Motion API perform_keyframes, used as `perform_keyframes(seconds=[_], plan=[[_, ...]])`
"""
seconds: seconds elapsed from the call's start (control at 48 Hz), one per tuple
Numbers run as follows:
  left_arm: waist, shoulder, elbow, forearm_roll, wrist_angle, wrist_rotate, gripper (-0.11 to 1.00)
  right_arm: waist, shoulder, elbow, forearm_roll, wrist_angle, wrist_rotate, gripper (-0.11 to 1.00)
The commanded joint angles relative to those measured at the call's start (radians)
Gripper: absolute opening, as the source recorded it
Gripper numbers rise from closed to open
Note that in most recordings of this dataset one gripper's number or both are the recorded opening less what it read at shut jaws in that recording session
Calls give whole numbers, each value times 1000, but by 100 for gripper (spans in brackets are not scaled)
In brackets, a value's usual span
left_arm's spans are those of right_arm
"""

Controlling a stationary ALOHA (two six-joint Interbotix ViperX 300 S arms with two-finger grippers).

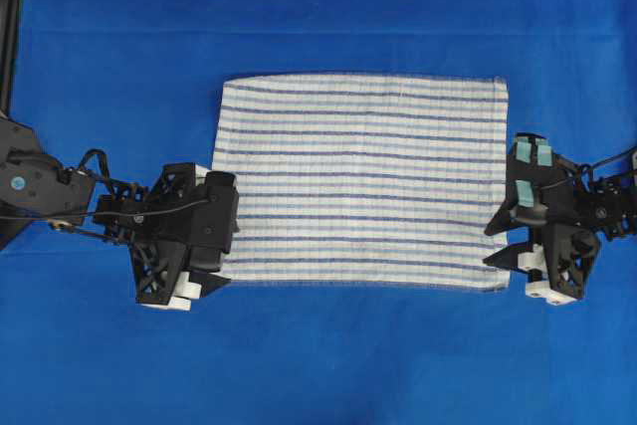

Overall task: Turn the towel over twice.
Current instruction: 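Lower the held edge onto the table and open both grippers, then move both open grippers back to the towel's far corners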

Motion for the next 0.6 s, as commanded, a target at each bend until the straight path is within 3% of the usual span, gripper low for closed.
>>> perform_keyframes(seconds=[0.0,0.167,0.354,0.583], plan=[[31,-46,-25,-2,12,0,79,-12,-46,-25,-37,2,-3,56],[127,-103,-17,-2,15,11,78,-92,-138,-17,-152,21,-3,56],[241,-129,-9,-2,9,104,78,-242,-235,3,-262,28,-3,56],[365,-126,-12,-2,2,209,78,-419,-253,11,-321,60,-3,56]])
